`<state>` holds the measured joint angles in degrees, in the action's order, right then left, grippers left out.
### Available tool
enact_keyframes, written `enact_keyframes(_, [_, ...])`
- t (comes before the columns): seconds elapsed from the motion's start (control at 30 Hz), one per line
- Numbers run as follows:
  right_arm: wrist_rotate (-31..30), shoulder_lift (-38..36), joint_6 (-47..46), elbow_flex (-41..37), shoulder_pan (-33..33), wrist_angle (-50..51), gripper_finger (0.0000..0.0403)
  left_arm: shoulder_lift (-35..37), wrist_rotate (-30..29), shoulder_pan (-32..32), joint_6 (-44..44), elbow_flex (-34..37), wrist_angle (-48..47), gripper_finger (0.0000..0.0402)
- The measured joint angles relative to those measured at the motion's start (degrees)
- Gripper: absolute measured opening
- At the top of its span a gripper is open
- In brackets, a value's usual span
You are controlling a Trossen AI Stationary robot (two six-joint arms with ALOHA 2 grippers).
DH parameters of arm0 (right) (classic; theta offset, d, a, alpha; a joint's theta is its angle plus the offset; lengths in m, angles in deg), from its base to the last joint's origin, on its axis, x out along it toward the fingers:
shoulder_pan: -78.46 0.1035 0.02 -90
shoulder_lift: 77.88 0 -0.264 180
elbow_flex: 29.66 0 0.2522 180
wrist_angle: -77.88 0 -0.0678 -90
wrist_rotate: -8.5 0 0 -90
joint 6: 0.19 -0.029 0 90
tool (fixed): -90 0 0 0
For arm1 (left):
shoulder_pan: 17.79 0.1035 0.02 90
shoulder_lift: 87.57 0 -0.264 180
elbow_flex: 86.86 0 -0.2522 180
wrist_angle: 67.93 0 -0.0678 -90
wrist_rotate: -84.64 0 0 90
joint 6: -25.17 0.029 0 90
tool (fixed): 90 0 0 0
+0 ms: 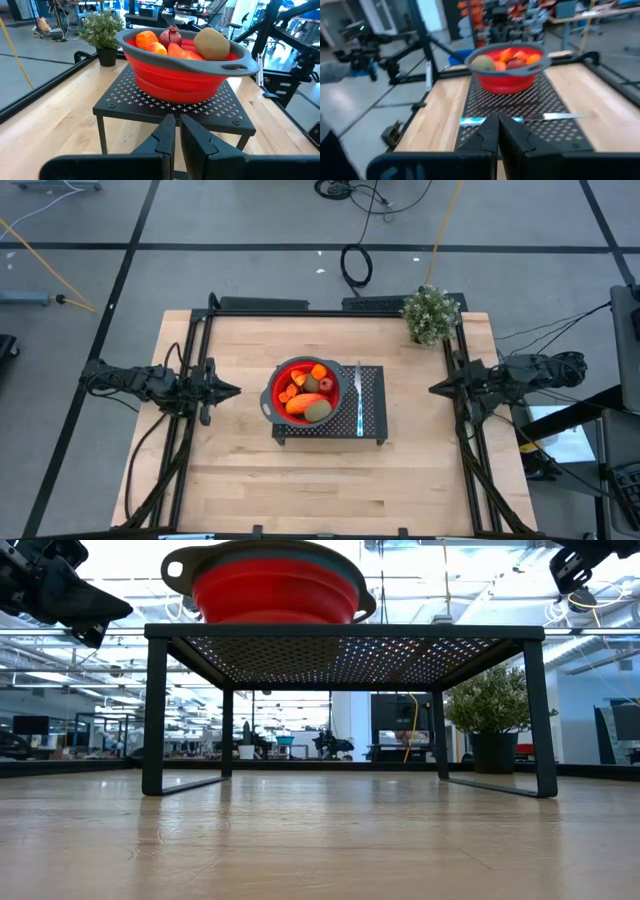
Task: Pick & Place Fruit
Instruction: Return to Home Position
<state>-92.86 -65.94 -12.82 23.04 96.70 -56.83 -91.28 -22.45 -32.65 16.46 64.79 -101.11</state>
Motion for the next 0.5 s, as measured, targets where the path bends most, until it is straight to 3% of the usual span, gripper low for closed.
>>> enact_keyframes(0.13, [-3.8, -2.3, -1.0, -2.3, 0.0, -2.3, 0.0, 0.0, 0.0, 0.0, 0.0, 0.0, 0.0, 0.0026])
enact_keyframes(0.5, [-3.4, -3.9, -0.7, -19.9, 0.0, -22.7, 0.0, 0.0, 0.0, 0.0, 0.3, 0.0, 0.0, 0.0026])
